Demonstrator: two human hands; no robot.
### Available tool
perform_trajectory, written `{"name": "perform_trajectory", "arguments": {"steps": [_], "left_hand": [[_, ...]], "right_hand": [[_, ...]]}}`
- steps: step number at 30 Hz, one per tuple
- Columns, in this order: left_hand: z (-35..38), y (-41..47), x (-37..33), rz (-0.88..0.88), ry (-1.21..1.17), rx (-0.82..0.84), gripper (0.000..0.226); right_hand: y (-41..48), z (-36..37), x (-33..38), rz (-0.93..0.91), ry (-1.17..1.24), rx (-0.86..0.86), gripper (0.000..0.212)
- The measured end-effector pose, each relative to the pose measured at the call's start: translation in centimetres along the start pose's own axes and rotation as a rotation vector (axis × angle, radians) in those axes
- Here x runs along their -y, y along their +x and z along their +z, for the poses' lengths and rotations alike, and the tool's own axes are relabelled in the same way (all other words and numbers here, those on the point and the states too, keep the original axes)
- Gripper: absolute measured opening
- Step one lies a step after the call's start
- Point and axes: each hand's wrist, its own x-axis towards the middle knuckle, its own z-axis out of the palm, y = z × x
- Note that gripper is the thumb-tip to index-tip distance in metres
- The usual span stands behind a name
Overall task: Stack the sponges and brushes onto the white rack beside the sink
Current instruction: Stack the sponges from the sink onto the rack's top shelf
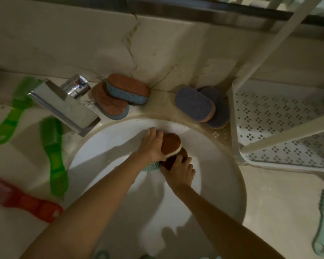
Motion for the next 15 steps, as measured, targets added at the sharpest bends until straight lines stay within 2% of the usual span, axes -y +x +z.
{"name": "perform_trajectory", "arguments": {"steps": [9,12,15], "left_hand": [[-2.1,-4.8,1.3,-0.214,-0.380,-0.143,0.081],[-2.9,-6.8,0.9,-0.230,-0.409,-0.164,0.084],[-4.6,-9.4,-0.4,-0.265,-0.517,-0.253,0.077]], "right_hand": [[0.6,-1.9,2.1,0.123,0.260,-0.061,0.086],[-1.0,-3.9,2.2,0.012,0.344,-0.102,0.084],[-3.7,-7.6,1.3,-0.144,0.391,-0.186,0.071]]}}
